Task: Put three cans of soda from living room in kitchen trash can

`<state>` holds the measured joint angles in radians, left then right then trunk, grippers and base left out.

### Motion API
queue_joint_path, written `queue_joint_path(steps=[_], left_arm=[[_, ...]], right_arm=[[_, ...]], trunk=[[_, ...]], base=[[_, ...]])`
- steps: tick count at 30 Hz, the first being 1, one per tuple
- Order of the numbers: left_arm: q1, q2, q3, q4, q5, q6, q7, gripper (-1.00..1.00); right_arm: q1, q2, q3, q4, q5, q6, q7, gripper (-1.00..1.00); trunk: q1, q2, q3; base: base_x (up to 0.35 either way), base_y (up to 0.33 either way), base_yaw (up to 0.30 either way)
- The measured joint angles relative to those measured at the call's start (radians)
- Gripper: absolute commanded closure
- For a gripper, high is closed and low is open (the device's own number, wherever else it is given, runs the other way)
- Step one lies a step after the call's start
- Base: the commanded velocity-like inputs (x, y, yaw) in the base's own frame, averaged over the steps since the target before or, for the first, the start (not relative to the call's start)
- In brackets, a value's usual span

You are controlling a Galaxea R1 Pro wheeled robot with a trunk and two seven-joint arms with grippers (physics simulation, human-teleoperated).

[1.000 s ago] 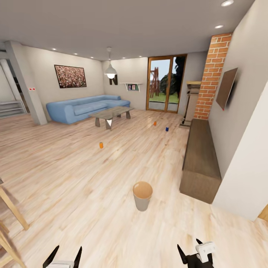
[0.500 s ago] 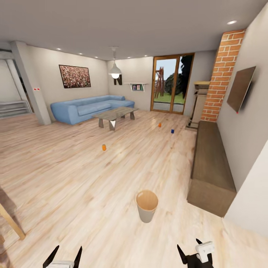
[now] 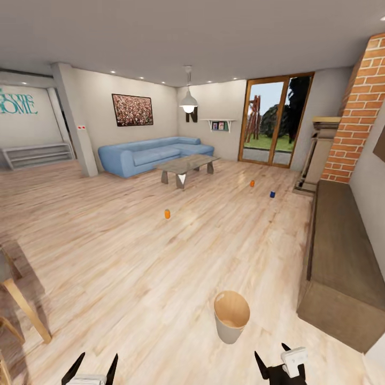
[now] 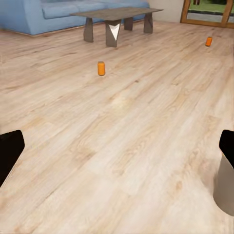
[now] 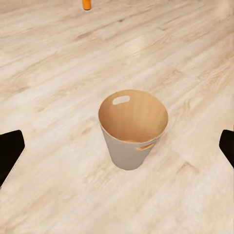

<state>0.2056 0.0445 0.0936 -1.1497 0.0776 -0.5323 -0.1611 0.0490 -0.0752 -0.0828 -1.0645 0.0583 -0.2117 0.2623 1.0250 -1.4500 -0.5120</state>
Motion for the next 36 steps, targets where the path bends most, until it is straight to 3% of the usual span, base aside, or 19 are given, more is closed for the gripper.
queue_joint_path(steps=[30,36], left_arm=[[-0.001,-0.008,-0.003,0.005,-0.014,0.007,0.002,-1.00],[-0.002,-0.009,0.001,0.008,-0.069,0.007,0.003,-1.00]], right_arm=[[0.000,0.000,-0.003,0.001,-0.002,0.000,0.000,-1.00],[0.000,-0.001,-0.003,0.001,-0.002,0.000,0.000,-1.00]], trunk=[[0.000,0.000,0.000],[0.000,0.000,0.000]], base=[[0.323,-0.053,0.030],[0.289,-0.049,0.000]])
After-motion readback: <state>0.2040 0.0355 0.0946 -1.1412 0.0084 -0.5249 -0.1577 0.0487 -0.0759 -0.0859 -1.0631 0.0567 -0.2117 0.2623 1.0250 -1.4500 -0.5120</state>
